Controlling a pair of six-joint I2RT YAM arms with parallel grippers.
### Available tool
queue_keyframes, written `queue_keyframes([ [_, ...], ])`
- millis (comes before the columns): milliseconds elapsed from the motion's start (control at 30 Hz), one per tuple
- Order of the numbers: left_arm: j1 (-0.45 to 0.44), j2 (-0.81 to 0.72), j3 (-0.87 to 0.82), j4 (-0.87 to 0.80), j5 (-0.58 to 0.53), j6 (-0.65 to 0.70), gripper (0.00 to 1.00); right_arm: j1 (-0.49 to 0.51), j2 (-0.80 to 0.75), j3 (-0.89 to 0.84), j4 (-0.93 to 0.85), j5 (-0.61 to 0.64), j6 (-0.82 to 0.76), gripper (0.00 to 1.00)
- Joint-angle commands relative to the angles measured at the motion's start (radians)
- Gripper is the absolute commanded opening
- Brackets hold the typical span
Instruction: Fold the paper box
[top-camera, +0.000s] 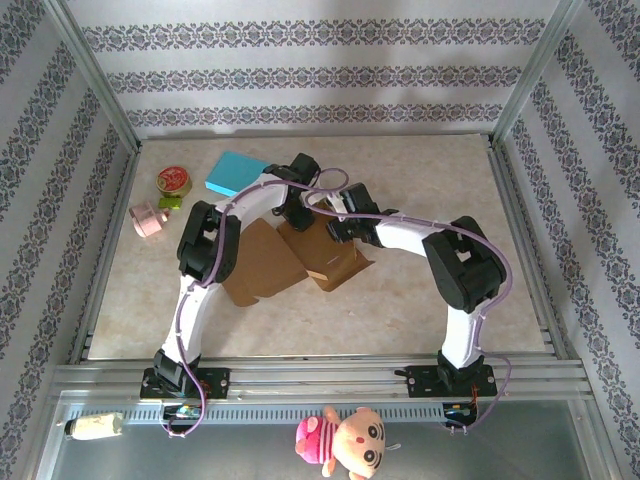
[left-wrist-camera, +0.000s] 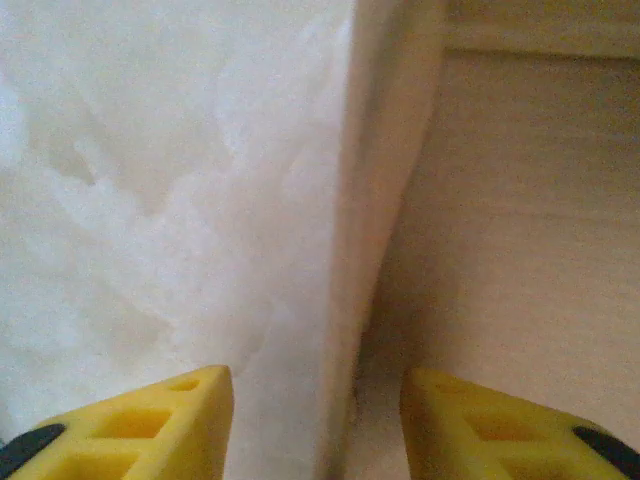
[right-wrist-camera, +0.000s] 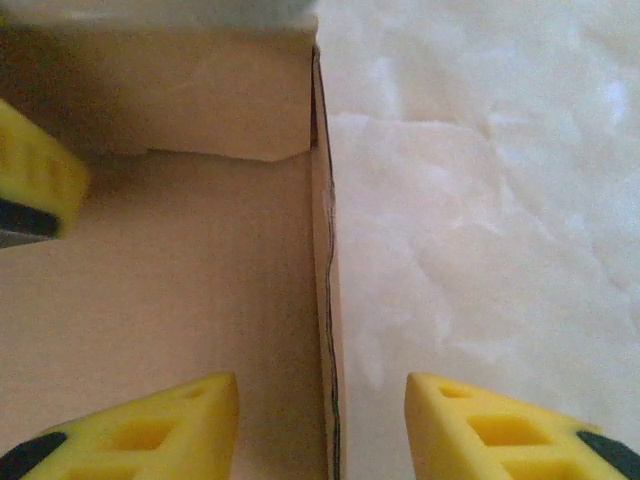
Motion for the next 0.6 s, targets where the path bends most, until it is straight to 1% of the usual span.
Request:
queue_keyframes([
  [0,0.02,-0.122,-0.038,0.064,0.091,-0.042,0.53,-0.014,0.014,0.017,0.017,0.028,-0.006,0.42],
  [100,0.034,-0.188,-0.087,0.092,0.122,-0.068,0.61,-0.015,-0.007,0.001,0.033,0.027,-0.036,0.28],
  [167,0.052,-0.249,-0.138,0.131,0.163,-0.099,0.65,-0.015,-0.033,0.0,0.031,0.011,-0.068,0.19],
  [300,0.107,-0.417,-0.281,0.252,0.262,-0.207,0.71,-0.023,-0.133,-0.012,0.064,-0.016,-0.137,0.11],
  [433,0.181,-0.629,-0.45,0.411,0.316,-0.352,0.83,-0.003,-0.218,0.056,0.055,0.035,-0.371,0.07],
  [500,0.22,-0.71,-0.503,0.464,0.329,-0.413,0.87,-0.003,-0.234,0.102,0.055,0.045,-0.497,0.05],
  [567,0.248,-0.784,-0.545,0.493,0.324,-0.448,0.9,0.001,-0.245,0.136,0.082,0.054,-0.66,0.02],
])
